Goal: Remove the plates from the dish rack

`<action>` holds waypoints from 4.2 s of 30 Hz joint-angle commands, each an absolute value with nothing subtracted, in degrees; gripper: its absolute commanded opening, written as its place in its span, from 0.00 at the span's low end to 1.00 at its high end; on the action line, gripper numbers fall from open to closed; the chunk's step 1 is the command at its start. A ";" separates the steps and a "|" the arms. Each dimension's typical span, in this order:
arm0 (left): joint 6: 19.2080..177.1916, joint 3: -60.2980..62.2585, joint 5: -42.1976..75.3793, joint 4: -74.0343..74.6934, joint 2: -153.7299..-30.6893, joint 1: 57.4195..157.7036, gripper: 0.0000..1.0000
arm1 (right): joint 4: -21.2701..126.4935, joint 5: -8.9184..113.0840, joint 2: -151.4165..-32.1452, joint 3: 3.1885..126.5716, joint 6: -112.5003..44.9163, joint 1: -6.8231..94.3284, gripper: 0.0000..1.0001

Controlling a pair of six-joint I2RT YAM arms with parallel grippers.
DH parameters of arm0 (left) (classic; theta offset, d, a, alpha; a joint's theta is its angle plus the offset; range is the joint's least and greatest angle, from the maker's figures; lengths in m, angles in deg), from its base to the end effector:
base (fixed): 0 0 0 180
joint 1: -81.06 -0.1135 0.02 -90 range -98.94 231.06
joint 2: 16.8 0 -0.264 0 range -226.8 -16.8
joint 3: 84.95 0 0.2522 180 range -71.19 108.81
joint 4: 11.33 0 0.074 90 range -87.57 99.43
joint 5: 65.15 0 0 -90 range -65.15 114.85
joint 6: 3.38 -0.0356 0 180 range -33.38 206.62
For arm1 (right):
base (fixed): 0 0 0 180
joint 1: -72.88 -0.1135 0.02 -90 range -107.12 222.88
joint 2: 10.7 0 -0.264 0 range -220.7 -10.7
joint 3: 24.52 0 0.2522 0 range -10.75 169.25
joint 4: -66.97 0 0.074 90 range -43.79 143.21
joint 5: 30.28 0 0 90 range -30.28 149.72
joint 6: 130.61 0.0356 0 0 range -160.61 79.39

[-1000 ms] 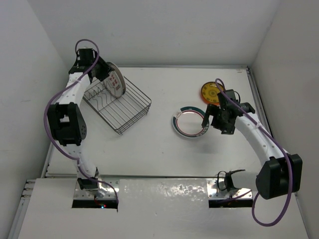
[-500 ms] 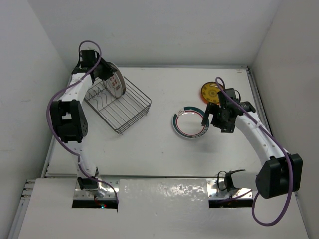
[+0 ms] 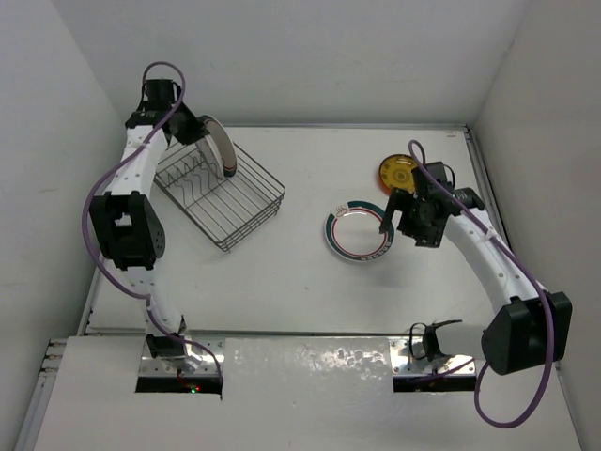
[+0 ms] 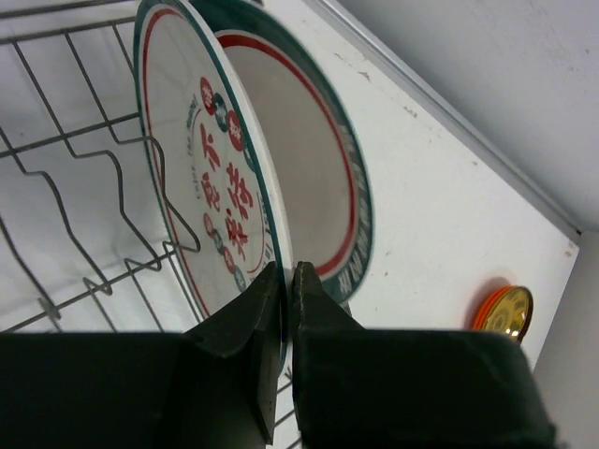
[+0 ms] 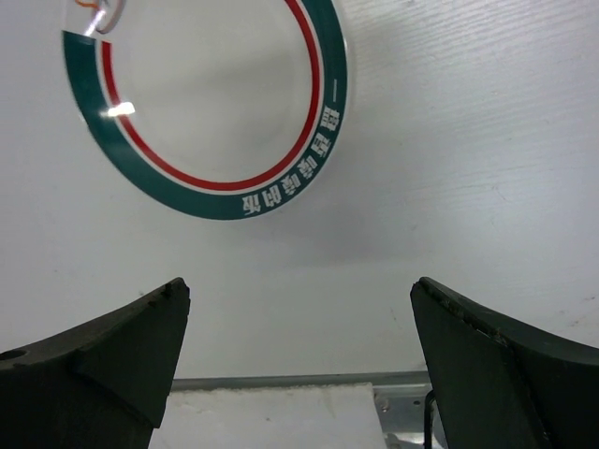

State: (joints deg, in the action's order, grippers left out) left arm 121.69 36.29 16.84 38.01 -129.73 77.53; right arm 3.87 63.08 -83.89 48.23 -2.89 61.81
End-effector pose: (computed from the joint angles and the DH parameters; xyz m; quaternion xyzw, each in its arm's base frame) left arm 0.4543 0.0231 0.3214 -0.2727 0.8664 -0.1735 0.3806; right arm 0.2405 0.0449 0.2662 0.2308 0.9453 0.0685 0.2201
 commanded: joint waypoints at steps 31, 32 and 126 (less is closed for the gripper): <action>60.87 31.73 20.37 38.55 -109.79 127.46 0.00 | 9.26 40.57 -101.32 81.36 13.18 61.80 0.95; 60.87 31.47 20.72 38.47 -110.31 127.90 0.00 | 9.78 39.43 -101.23 80.57 13.18 61.72 0.92; 115.21 49.40 29.34 36.10 -127.83 84.05 0.00 | 7.95 57.88 -86.20 49.79 -10.38 62.69 0.99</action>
